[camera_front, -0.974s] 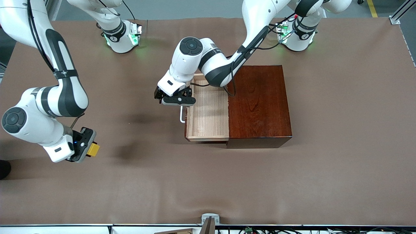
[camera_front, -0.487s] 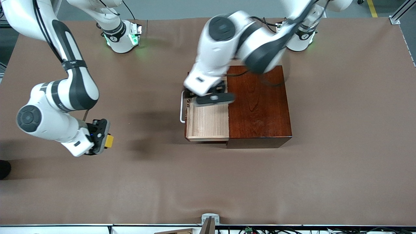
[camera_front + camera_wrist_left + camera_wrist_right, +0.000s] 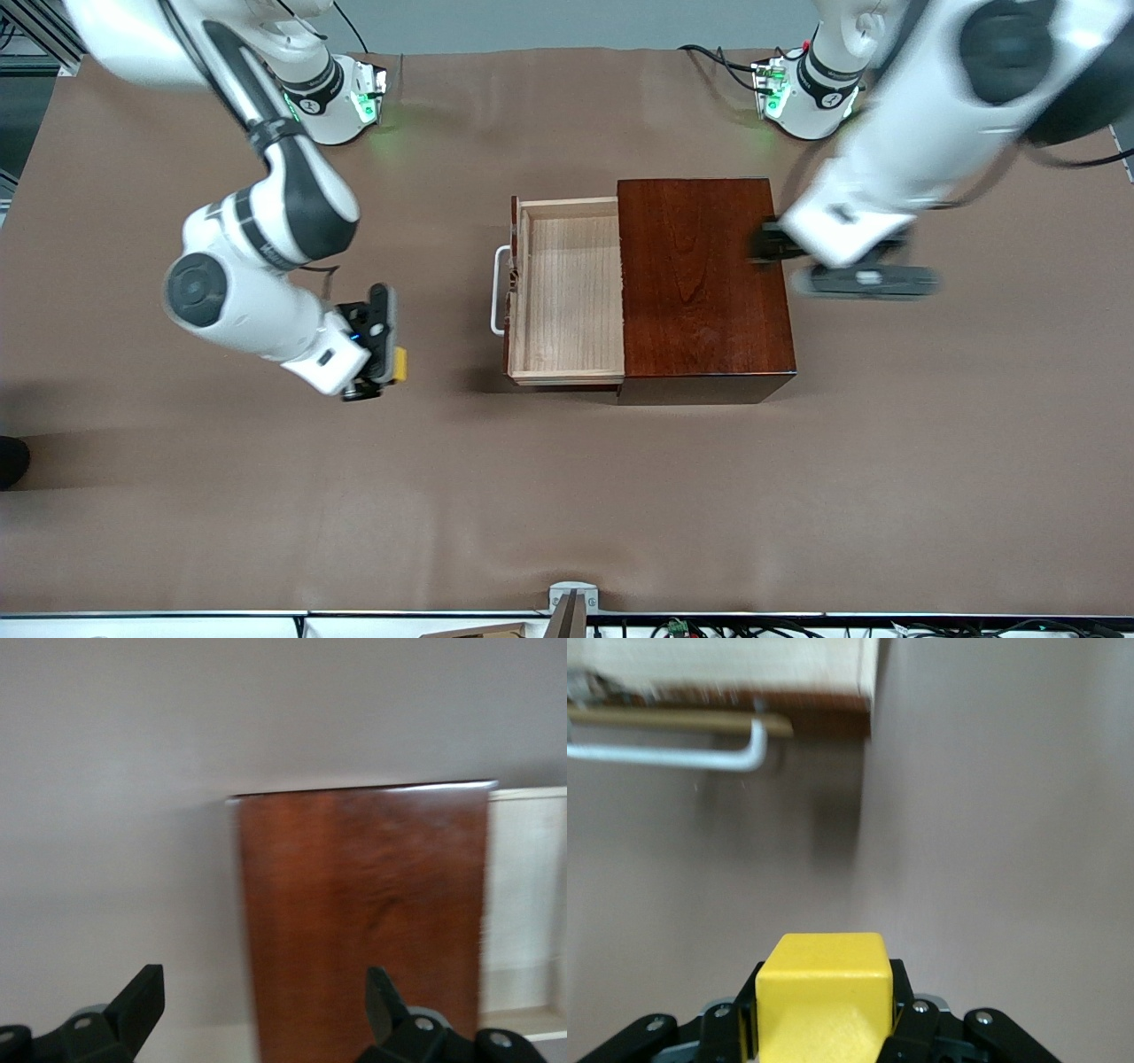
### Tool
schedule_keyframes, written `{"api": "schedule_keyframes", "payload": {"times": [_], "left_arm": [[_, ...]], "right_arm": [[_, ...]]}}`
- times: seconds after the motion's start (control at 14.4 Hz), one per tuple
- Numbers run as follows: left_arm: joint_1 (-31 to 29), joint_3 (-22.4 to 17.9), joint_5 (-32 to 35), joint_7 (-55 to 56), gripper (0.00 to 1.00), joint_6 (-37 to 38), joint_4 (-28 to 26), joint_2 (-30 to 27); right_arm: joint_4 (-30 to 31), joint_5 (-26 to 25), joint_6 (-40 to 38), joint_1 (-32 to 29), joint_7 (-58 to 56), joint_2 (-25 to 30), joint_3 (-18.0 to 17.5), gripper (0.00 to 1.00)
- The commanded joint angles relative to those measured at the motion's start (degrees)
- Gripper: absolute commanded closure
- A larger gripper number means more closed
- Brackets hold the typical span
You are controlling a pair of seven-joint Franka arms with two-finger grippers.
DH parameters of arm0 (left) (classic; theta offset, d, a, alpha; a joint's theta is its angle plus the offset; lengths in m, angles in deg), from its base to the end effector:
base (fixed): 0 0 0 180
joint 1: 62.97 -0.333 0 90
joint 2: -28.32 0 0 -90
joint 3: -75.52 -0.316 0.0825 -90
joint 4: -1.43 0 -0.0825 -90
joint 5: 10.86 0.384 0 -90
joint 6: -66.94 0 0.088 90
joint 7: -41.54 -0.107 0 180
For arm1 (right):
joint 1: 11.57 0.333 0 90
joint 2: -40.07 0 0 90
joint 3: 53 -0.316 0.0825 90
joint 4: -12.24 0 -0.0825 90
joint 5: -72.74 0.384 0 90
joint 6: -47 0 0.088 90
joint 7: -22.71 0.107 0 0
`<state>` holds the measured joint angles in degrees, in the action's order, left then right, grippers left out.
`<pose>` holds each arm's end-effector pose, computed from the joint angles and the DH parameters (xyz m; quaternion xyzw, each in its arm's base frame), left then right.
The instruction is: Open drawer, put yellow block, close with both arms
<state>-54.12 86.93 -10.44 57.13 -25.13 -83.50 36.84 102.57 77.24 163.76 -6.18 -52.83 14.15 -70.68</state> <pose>0.5674 -0.1994 0.5851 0.9991 -0.0400 -0.0135 0.0072 0.6356 0.2452 0.3921 -0.6730 -0.7325 -0.0575 0.0848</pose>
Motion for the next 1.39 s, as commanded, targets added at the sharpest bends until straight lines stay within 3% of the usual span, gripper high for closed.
{"api": "schedule_keyframes", "payload": {"times": [0.0,0.28,0.97,1.32], "left_arm": [[-7.25,0.80,-1.30,-8.10,0.00,-0.13,-7.70,-6.76],[-11.92,0.45,-0.42,-8.38,0.00,0.58,-7.01,-6.76],[-11.75,0.71,0.11,-7.33,0.00,0.05,-5.86,-5.62],[-11.66,0.80,0.11,-7.33,0.00,0.05,-5.95,-5.18]], "right_arm": [[-2.00,0.77,-0.48,4.09,3.80,0.17,0.20,1.00],[-3.06,0.33,-0.05,9.02,5.84,-0.18,0.28,1.00],[-5.43,-0.20,2.67,16.22,11.54,-1.67,0.46,1.00],[-9.12,-2.21,4.70,21.59,16.03,-5.88,0.64,1.00]]}}
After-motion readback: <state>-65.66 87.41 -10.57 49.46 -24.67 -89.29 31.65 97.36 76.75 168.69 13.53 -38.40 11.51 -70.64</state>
